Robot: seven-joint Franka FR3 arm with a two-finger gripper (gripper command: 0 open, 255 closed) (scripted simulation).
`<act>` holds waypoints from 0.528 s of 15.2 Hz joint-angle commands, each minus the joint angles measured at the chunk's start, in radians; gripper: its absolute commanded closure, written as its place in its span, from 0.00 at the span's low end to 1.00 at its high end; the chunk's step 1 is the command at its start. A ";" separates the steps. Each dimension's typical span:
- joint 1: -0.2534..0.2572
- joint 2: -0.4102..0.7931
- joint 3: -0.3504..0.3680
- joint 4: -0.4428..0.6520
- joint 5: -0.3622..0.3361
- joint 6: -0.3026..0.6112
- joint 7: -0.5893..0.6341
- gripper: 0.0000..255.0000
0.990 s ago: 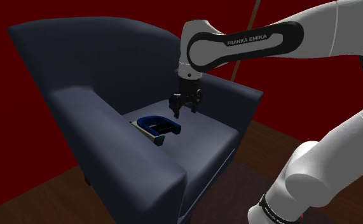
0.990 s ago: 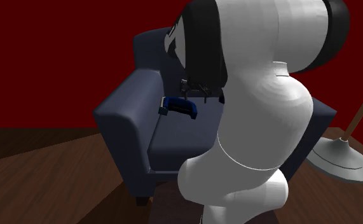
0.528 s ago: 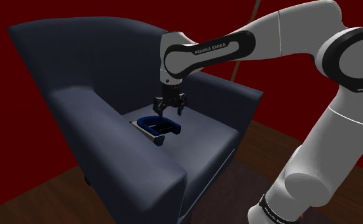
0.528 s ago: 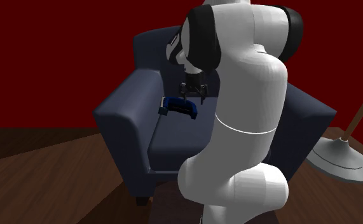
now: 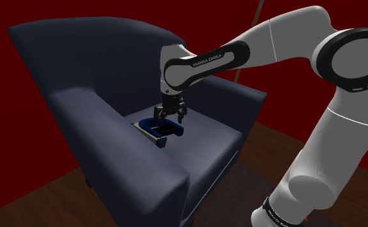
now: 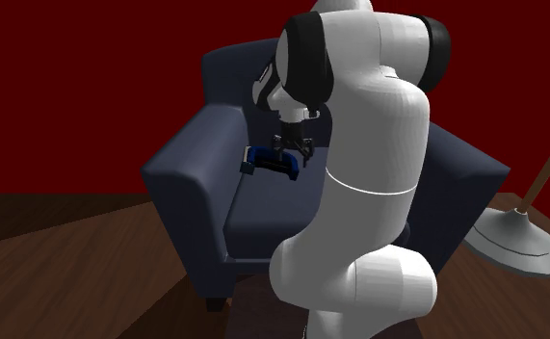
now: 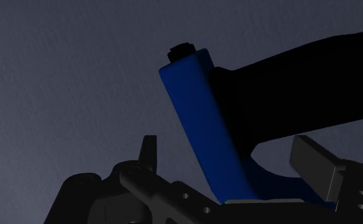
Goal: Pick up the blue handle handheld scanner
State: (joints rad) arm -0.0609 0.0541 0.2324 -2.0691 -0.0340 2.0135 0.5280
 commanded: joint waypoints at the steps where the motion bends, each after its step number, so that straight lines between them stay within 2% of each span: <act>1: 0.000 0.001 0.000 -0.005 0.000 0.007 0.000 0.00; 2: 0.000 0.001 0.000 -0.006 0.000 0.007 0.000 1.00; 8: 0.000 0.001 0.000 -0.006 0.000 0.007 0.000 1.00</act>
State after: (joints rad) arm -0.0613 0.0544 0.2319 -2.0746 -0.0344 2.0206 0.5279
